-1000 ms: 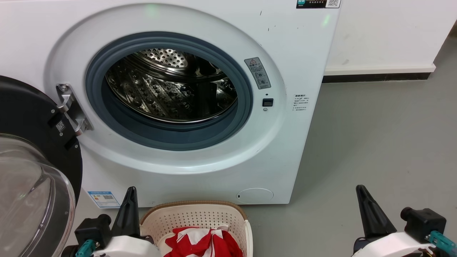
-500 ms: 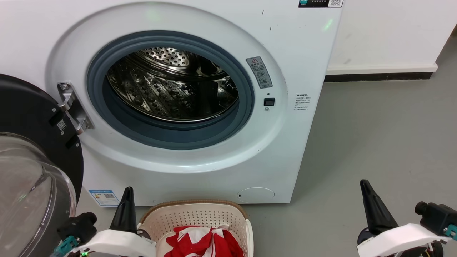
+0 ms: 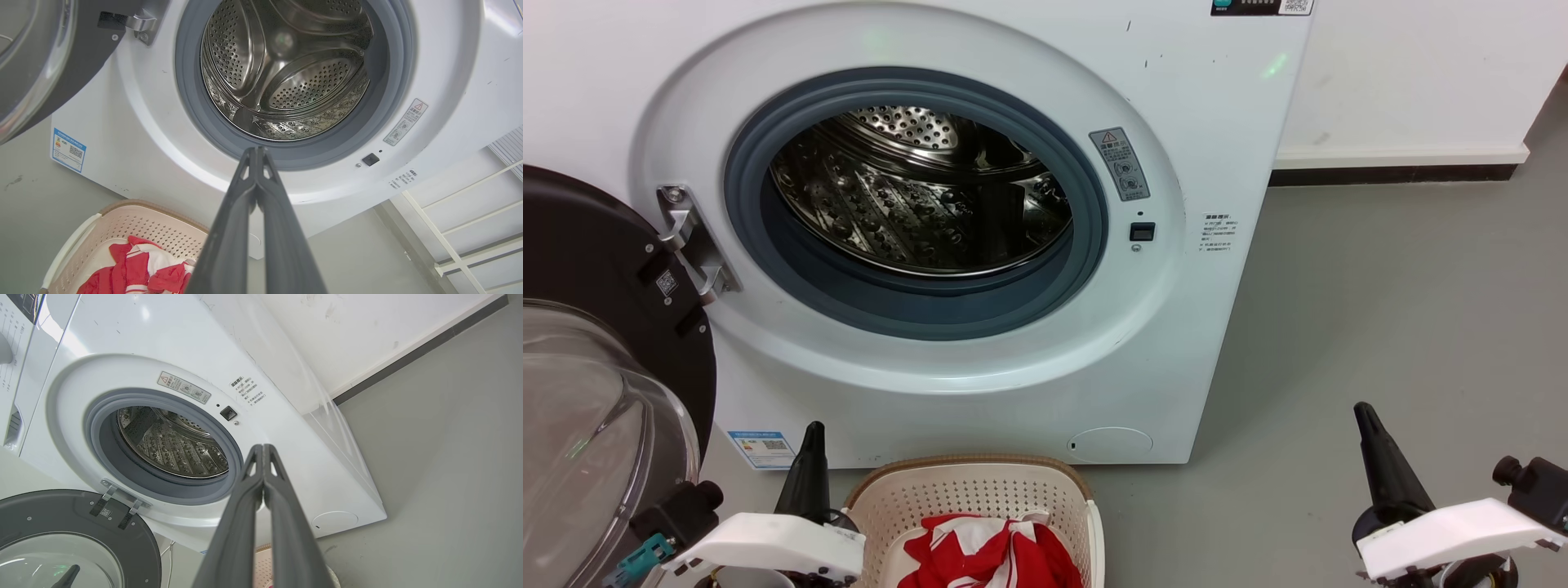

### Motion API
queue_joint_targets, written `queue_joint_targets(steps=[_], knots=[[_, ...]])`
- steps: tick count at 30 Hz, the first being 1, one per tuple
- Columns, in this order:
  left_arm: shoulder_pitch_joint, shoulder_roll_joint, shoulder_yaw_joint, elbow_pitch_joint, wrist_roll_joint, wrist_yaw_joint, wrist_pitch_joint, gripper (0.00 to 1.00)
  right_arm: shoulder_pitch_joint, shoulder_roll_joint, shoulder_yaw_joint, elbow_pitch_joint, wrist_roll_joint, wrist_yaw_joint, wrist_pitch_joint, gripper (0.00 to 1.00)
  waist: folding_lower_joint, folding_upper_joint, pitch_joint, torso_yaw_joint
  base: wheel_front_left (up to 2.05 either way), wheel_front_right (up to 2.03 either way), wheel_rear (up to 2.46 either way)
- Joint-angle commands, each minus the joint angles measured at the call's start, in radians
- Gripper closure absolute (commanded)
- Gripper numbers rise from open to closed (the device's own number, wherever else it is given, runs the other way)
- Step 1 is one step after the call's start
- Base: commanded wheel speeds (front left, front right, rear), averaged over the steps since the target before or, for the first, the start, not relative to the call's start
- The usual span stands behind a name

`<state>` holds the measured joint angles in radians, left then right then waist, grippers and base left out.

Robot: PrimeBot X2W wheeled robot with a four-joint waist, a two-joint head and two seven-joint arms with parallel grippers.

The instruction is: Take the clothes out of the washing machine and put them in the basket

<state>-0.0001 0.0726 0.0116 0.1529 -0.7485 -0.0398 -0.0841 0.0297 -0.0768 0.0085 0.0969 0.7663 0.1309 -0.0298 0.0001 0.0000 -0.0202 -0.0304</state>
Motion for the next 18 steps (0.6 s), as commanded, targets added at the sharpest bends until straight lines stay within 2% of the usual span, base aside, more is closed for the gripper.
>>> queue_joint_targets(steps=[1, 18], knots=[[-0.028, 0.0, 0.007, -0.008, -0.031, -0.006, 0.006, 1.0, -0.029, -0.008, -0.003, -0.006, 0.032, 0.0, 0.002, 1.0, 0.0, 0.0, 0.0, 0.0, 0.0, 0.0, 0.0], [-0.052, -0.006, 0.033, 0.018, -0.251, -0.03, 0.057, 1.0, -0.061, -0.011, -0.019, 0.034, 0.261, 0.0, 0.027, 1.0, 0.0, 0.0, 0.005, 0.006, 0.0, 0.0, 0.0]])
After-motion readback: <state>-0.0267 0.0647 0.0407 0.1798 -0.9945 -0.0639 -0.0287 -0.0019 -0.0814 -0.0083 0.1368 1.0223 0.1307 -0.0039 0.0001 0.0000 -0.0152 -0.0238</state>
